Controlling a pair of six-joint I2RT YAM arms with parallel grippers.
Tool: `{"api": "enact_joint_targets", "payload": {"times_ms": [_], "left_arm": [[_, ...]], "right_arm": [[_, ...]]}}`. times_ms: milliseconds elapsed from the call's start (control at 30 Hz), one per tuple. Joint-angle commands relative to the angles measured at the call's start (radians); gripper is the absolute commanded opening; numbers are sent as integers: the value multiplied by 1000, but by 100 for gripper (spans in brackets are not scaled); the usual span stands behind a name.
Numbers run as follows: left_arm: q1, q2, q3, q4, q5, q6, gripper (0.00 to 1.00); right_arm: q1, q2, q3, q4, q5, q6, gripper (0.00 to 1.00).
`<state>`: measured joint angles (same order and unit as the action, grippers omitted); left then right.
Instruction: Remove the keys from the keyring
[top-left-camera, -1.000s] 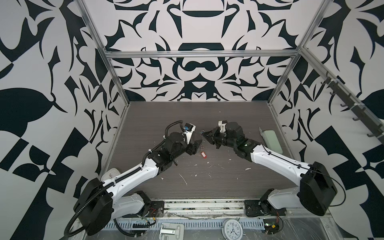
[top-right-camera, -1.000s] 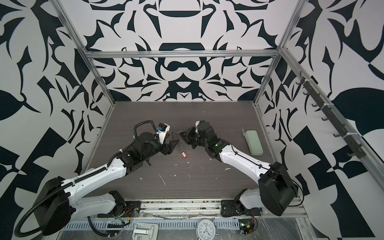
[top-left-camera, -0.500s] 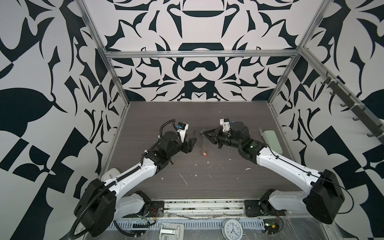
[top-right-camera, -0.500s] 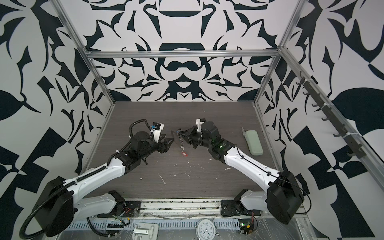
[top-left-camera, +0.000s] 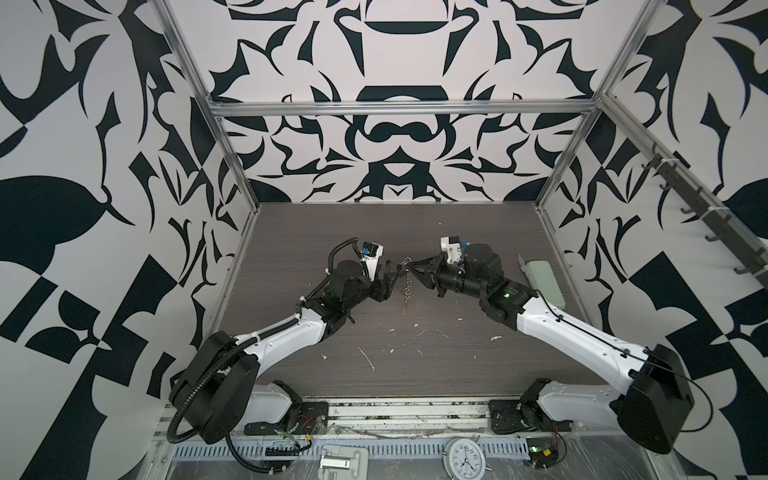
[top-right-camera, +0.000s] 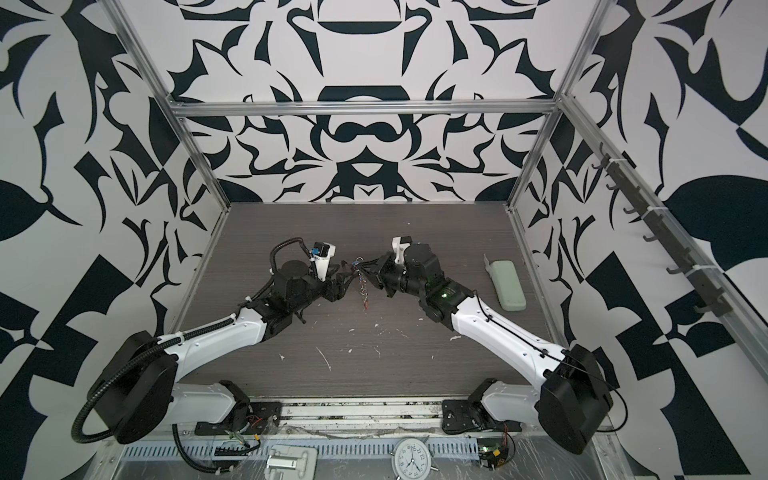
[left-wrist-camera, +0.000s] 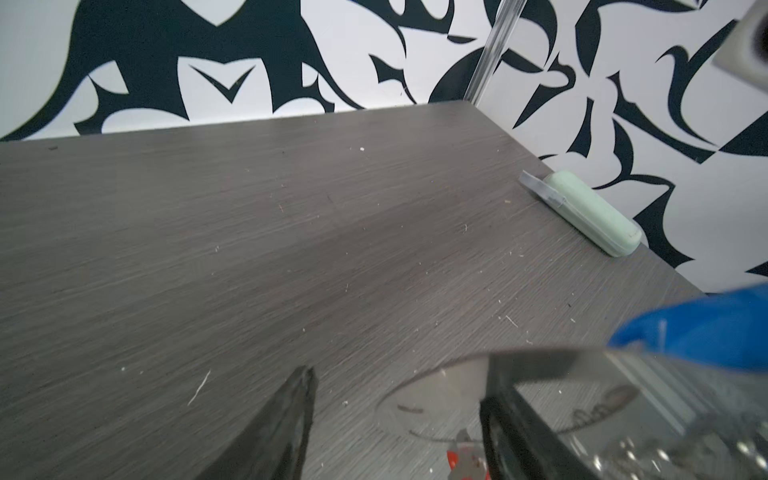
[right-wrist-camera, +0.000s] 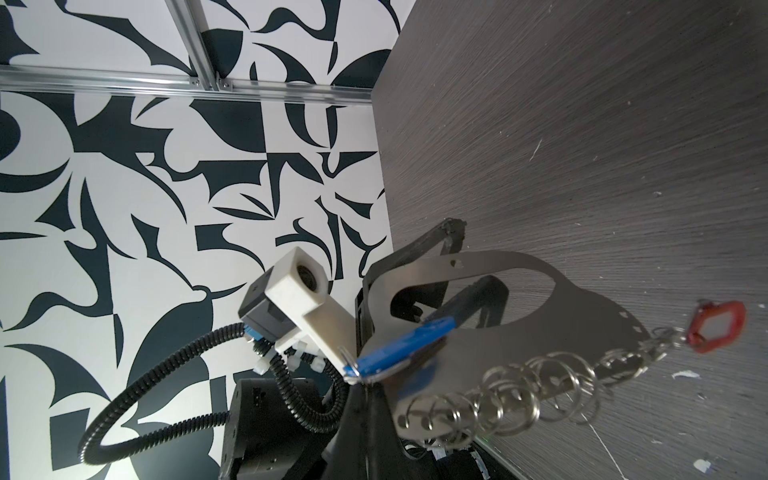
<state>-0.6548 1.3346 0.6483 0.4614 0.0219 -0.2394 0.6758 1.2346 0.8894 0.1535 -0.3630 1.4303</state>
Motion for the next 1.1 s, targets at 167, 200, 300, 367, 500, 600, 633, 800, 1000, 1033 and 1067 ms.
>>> {"api": "enact_joint_targets", "payload": {"times_ms": [167,200,300,367,500,600,633,800,1000,1033,1067], "left_arm": [[-1,14,1,179,-17,21,53],[-2,19,6,177,-13,21,50],[-2,20,10,166,-4,21,39],[-4,3,2,150,-1,21,34],[-11,-38,-9,107,-3,23,28],[-21,-68,-15,77,-6,22,20],[-25,-91,-15,66,-11,23,18],[-43,-103,-7,25,-16,18,10],[-66,-133,14,-87,-51,-6,6],[-71,-144,22,-120,-56,-12,4],[-75,-156,28,-155,-57,-20,4]], "right_arm": [[13,-45,3,62,-4,-13,0],[14,-45,2,61,-3,-13,0],[13,-53,-2,60,0,-14,0],[13,-57,-4,57,4,-18,0],[12,-52,-13,61,3,-18,0],[13,-46,-23,71,1,-11,0],[13,-43,-27,76,-1,-8,0],[13,-43,-40,87,-8,-4,0],[-1,-40,-52,85,-24,-9,0],[-7,-40,-56,84,-27,-12,0],[-13,-38,-62,83,-36,-16,0]]}}
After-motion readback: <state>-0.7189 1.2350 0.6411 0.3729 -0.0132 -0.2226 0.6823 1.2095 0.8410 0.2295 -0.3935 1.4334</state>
